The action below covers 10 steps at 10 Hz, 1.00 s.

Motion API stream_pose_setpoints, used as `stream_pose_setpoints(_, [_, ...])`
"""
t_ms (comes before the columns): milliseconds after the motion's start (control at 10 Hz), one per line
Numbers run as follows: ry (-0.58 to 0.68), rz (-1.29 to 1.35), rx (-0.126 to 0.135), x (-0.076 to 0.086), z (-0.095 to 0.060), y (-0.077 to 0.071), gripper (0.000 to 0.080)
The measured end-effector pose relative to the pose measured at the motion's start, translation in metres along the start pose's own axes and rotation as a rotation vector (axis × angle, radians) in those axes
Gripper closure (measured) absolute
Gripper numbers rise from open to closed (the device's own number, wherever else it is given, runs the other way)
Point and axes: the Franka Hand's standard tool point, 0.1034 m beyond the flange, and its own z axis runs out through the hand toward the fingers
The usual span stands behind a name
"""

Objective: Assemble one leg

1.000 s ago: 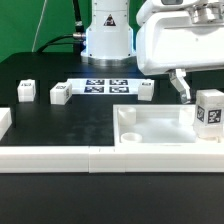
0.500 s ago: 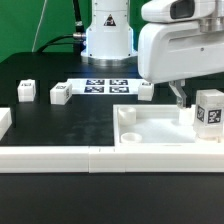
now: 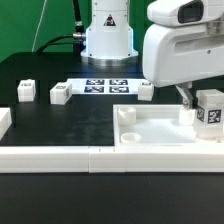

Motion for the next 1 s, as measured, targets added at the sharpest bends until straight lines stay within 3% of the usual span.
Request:
stream_pose_setpoints(100, [0.000,0.000,0.000,0.0000,0.0000,0.0000,0.0419])
stream_pose_setpoints(200, [0.000,0.003,-0.003,-0.0002,0.0000,0.0028,0.0496])
stream_pose_setpoints(600, [0.000,0.044,-0.004,-0.0005,0.0000,0.0061,0.0503])
stream_pose_setpoints(1000, [0.038,0.562,0.006,-0.0028,0.0032,0.0039,0.0506])
